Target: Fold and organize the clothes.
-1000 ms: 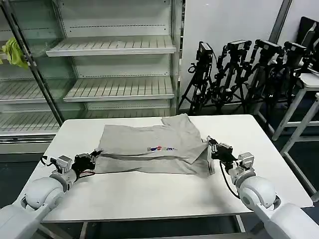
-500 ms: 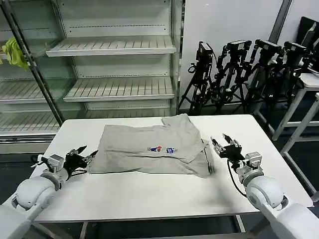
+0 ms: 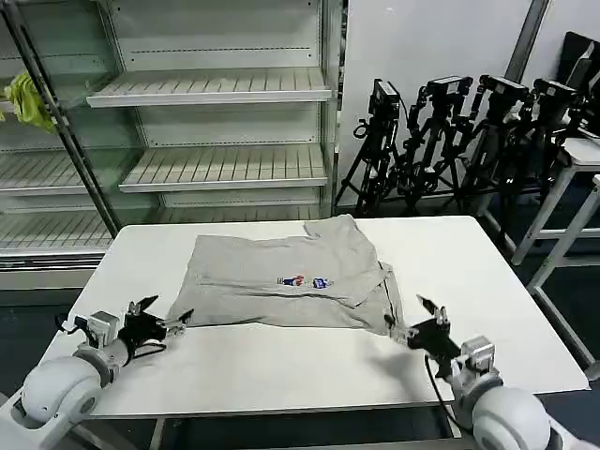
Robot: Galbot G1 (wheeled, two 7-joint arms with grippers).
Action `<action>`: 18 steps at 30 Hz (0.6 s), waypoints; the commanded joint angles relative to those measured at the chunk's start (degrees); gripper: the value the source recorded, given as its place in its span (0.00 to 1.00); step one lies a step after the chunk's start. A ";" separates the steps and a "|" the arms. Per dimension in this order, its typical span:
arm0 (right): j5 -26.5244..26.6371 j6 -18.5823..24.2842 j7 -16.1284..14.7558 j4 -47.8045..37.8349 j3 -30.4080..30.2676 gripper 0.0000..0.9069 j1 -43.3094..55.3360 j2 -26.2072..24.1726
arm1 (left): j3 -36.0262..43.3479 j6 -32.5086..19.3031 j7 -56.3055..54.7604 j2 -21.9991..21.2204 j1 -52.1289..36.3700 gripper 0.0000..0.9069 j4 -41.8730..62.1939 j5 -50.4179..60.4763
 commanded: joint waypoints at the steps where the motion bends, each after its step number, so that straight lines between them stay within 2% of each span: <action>1: -0.61 -0.07 0.73 3.52 0.98 1.00 -5.56 -0.56 | -1.06 2.15 -0.60 -1.04 3.19 1.00 -2.67 -0.92; 14: -2.39 0.84 -0.16 -0.76 -0.51 1.00 -3.12 2.99 | 0.53 0.45 0.57 -2.75 1.46 1.00 0.64 0.59; 16: -2.62 0.94 -0.32 -1.42 -0.76 0.98 -2.57 3.30 | 0.76 0.07 0.78 -2.74 1.08 1.00 0.98 0.83; 18: -2.68 1.00 -0.49 -1.83 -0.91 0.83 -2.09 3.54 | 0.93 -0.21 0.88 -2.75 0.80 1.00 1.20 0.90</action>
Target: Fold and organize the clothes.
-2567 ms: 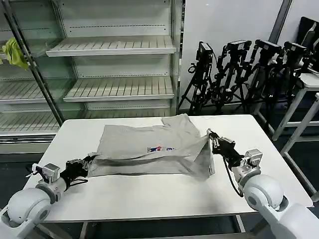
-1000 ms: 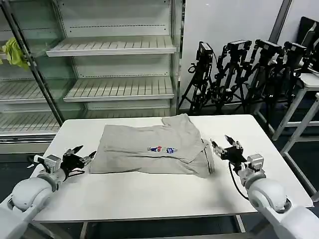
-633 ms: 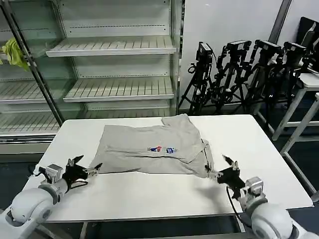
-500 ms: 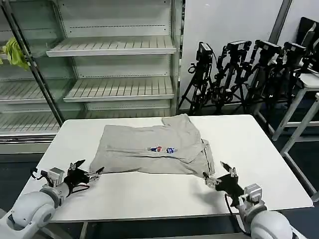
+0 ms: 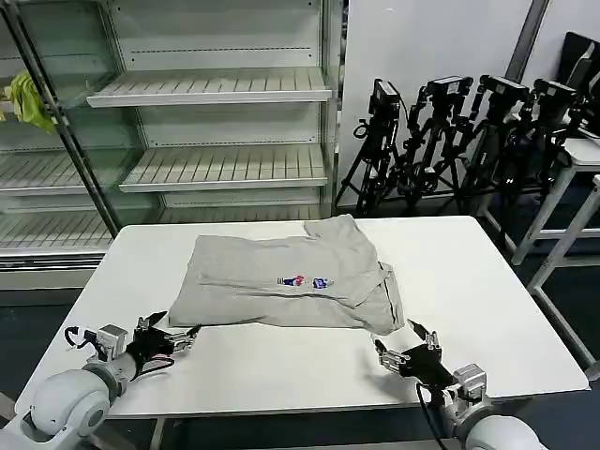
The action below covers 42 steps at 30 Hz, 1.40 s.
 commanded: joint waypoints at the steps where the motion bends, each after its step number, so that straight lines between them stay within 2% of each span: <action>1: -0.44 0.01 -0.07 -0.95 0.00 0.77 -0.09 0.76 | 0.11 -0.23 0.06 -0.41 0.09 1.00 0.36 0.10; 6: -1.14 0.44 -0.57 -2.54 -0.33 0.70 1.21 1.89 | 0.59 -0.91 0.37 -0.57 -0.08 1.00 0.59 0.67; 9: -1.39 0.54 -0.84 -3.19 -0.49 0.62 1.71 2.56 | 0.77 -0.98 0.52 -0.66 -0.06 1.00 0.48 0.85; 12: -1.95 0.74 -1.17 -3.64 -0.57 0.52 1.78 2.90 | 0.70 -1.12 0.60 -0.67 -0.02 0.91 0.34 1.00; 13: -2.03 0.75 -1.21 -3.70 -0.58 0.47 1.77 2.98 | 0.68 -1.15 0.61 -0.64 0.00 0.76 0.30 0.99; 14: -2.09 0.79 -1.24 -3.73 -0.59 0.42 1.72 3.09 | 0.63 -1.19 0.64 -0.59 0.06 0.64 0.24 1.04; 15: -2.19 0.80 -1.29 -3.75 -0.58 0.36 1.65 3.19 | 0.54 -1.26 0.65 -0.55 0.13 0.41 0.20 1.10; 16: -2.33 0.88 -1.33 -3.77 -0.57 0.28 1.55 3.28 | 0.46 -1.31 0.68 -0.51 0.22 0.09 0.14 1.12; 17: -2.57 0.96 -1.43 -3.77 -0.56 0.26 1.43 3.33 | 0.37 -1.45 0.71 -0.49 0.29 0.06 0.09 1.15; 20: -2.98 1.14 -1.61 -3.75 -0.48 0.20 1.07 3.43 | 0.17 -1.89 0.82 -0.44 0.52 0.06 0.11 1.40; 22: -3.13 1.22 -1.68 -3.76 -0.43 0.08 0.98 3.48 | 0.12 -2.02 1.09 -0.33 0.75 0.06 0.07 1.67; 28: -3.33 1.41 -1.79 -3.77 -0.28 0.00 0.90 3.48 | 0.16 -2.19 1.21 -0.14 0.80 0.06 0.11 1.82; 42: -3.61 1.83 -2.02 -4.26 -0.17 0.00 1.00 3.78 | 0.24 -2.57 1.41 -0.42 0.88 0.06 0.36 2.37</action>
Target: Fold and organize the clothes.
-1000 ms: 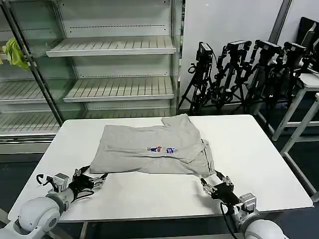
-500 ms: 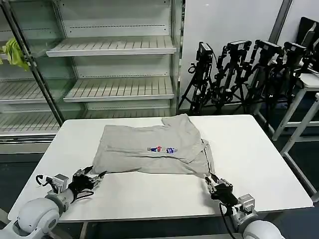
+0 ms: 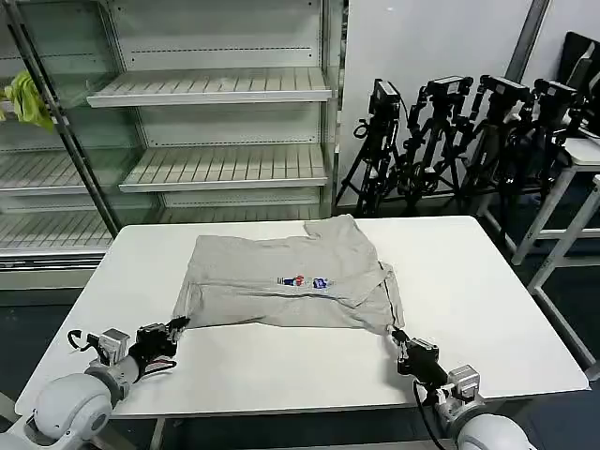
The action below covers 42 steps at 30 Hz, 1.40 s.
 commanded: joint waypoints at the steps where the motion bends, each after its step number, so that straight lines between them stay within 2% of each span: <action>1: -0.08 0.00 -0.01 -0.09 0.01 0.00 0.11 0.08 | -0.04 -0.06 0.06 0.01 0.06 0.06 0.05 0.08; 6: -0.02 0.01 0.03 0.54 0.25 0.00 -0.78 -0.34 | -0.55 -0.05 0.03 0.50 1.04 0.06 -0.39 0.06; 9: 0.53 -0.03 0.18 1.68 0.65 0.00 -2.23 -1.61 | -0.95 0.23 -0.11 2.45 2.74 0.06 -1.38 -0.44; 19: 2.15 -0.14 0.94 5.48 2.34 0.00 -6.87 -7.89 | -1.57 1.26 -1.21 7.29 6.66 0.06 -4.90 -2.23; 20: 2.22 -0.07 0.91 5.42 2.42 0.56 -6.92 -8.27 | -1.52 1.26 -1.21 7.33 6.64 0.06 -4.89 -2.23; 21: 2.27 0.01 0.86 5.18 2.50 1.00 -6.70 -8.37 | -1.30 1.25 -1.26 7.22 6.42 0.06 -4.70 -2.22; 29: 2.14 -0.25 1.43 1.67 0.93 1.00 -0.71 -4.94 | 0.00 1.03 -1.19 5.97 5.35 0.06 -3.63 -1.82; 37: 2.24 -0.36 1.00 0.09 -0.55 1.00 2.65 -3.96 | -0.27 0.89 -1.14 5.88 5.45 0.06 -3.48 -1.76; 38: 2.30 -0.39 0.90 -0.57 -0.97 0.93 3.45 -3.59 | -0.19 0.87 -1.15 5.76 5.34 0.06 -3.40 -1.74; 39: 2.31 -0.40 0.86 -0.77 -1.09 0.71 3.70 -3.46 | -0.16 0.87 -1.15 5.67 5.32 0.06 -3.36 -1.73; 40: 2.28 -0.43 0.78 -1.56 -1.60 0.67 4.53 -2.95 | -0.14 0.86 -1.14 5.56 5.31 0.06 -3.33 -1.68; 41: 2.28 -0.47 0.74 -2.29 -2.13 0.49 5.25 -2.39 | -0.07 0.86 -1.14 5.36 5.33 0.06 -3.26 -1.61; 42: 2.29 -0.50 0.76 -2.64 -2.53 0.37 5.60 -2.13 | -0.08 0.84 -1.14 5.32 5.34 0.06 -3.22 -1.58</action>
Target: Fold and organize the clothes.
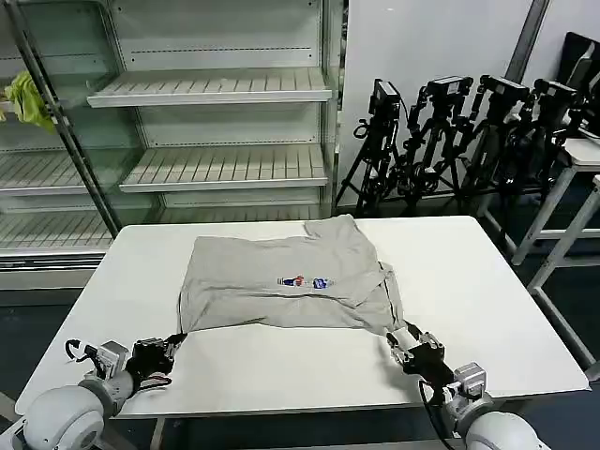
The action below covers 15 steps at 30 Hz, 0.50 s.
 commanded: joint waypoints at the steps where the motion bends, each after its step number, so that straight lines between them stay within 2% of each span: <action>1: 0.10 -0.02 0.13 -2.65 -1.48 0.21 3.45 1.14 | 0.24 0.13 0.08 -0.03 0.26 0.06 0.00 -0.03; 2: 0.02 -0.02 -0.02 -3.23 -2.02 0.16 3.80 1.41 | 0.19 0.11 0.07 -0.03 0.38 0.06 -0.05 0.00; 3: 0.01 -0.03 -0.06 -3.64 -2.48 0.00 4.10 1.61 | 0.14 0.10 0.09 -0.04 0.45 0.06 -0.10 0.00; 15: -0.71 0.21 -0.62 -5.88 -4.11 0.00 5.05 3.06 | -0.02 -0.09 0.10 -0.30 0.76 0.06 -0.17 0.10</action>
